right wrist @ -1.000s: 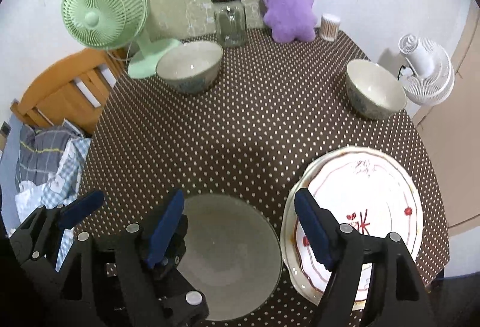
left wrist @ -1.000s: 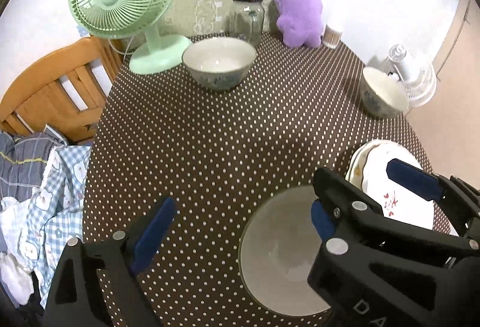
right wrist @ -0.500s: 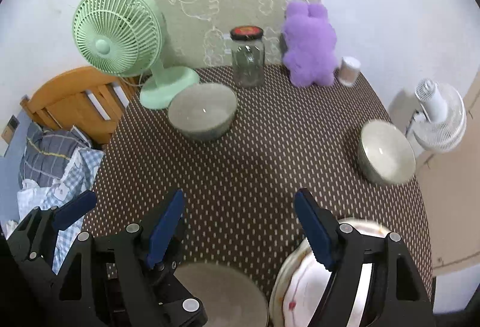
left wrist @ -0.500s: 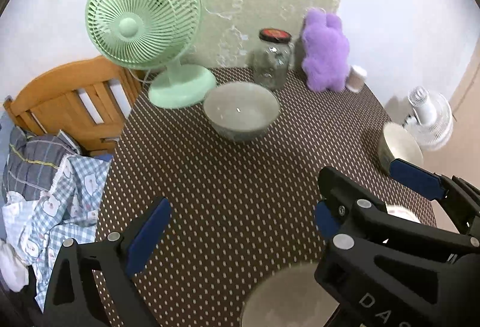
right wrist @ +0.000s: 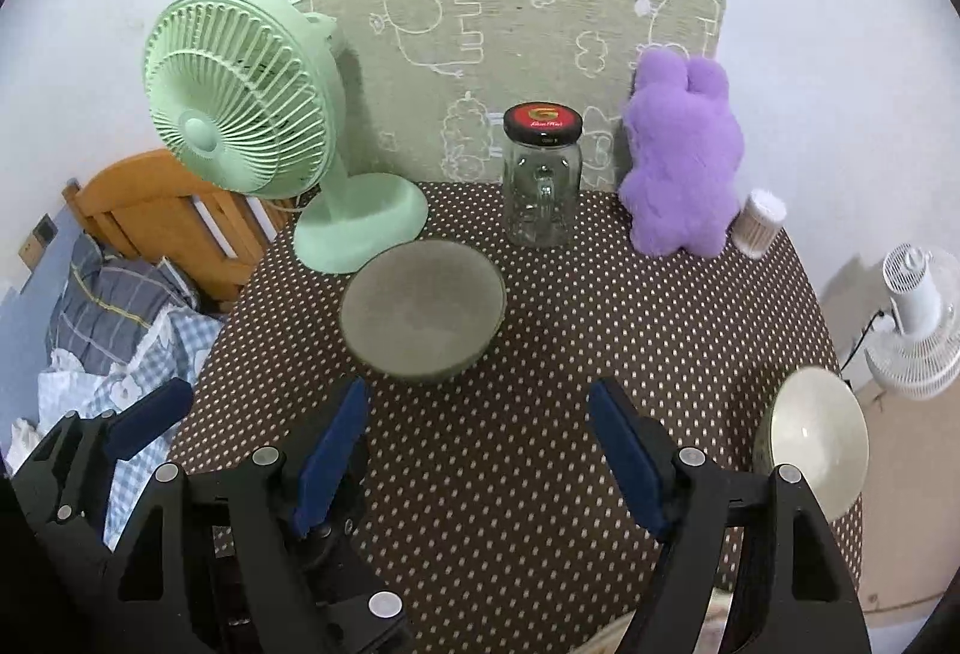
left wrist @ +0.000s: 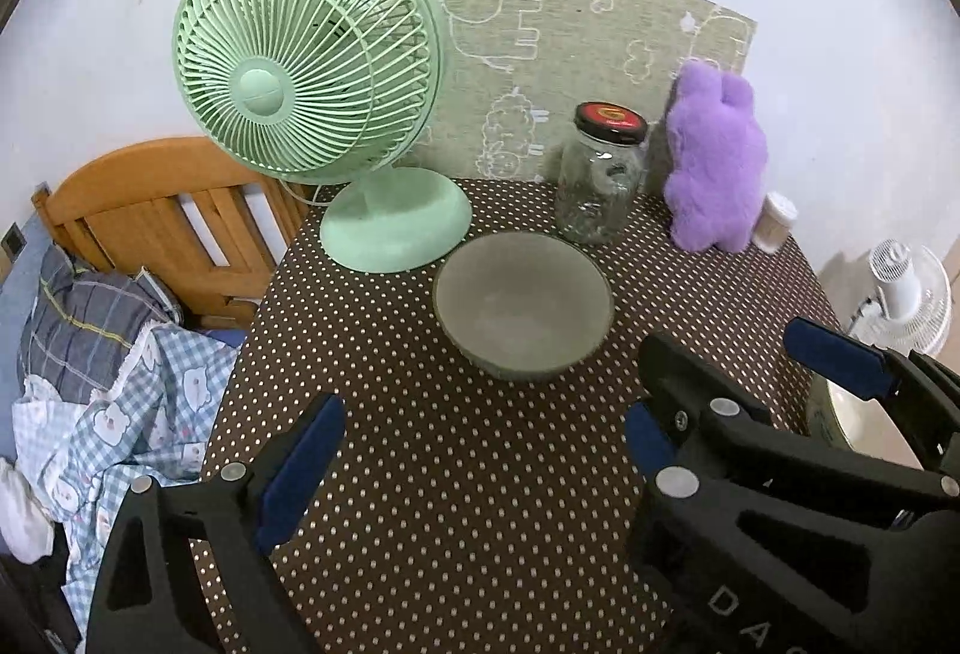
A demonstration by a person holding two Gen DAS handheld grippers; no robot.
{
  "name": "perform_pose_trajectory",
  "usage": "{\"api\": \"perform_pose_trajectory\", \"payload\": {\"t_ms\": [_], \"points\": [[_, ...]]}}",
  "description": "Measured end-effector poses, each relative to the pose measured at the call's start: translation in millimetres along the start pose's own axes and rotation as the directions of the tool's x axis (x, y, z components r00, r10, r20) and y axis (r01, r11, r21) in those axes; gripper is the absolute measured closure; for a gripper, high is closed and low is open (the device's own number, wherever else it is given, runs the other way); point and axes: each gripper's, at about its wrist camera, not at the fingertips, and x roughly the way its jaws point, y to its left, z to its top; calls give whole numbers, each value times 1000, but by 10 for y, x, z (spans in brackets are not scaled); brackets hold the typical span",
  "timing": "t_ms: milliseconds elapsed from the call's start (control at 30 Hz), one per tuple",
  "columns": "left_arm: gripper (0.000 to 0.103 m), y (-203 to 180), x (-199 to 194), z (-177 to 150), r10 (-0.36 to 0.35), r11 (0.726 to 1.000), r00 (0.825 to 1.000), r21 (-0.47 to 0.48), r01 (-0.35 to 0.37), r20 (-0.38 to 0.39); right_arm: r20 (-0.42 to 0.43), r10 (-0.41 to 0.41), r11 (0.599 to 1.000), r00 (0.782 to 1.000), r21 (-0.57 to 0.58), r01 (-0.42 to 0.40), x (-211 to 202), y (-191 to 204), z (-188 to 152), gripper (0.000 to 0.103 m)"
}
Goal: Organize plates and bowls
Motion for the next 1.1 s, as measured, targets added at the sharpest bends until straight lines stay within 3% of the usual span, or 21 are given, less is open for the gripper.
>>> {"api": "perform_pose_trajectory", "payload": {"t_ms": [567,967,1033,1100], "points": [[11,87,657,386,32,999,999,-27,-32,23,9,-4,1000,1000,-27,4,772,-42,441,24],[26,91,1159,398,42,999,999,1,-42,-25,-26,-19,1000,999,1,19,1331,-59,468,24],[37,109,1227,386,45,999,998,-8,-45,-37,-31,-29,1000,999,-1,29,1396,-63,464,24],[41,139,1316,383,55,998,997,-22,-56,-56,-45,-22,1000,999,3,22,1463,-75,456,24]]}}
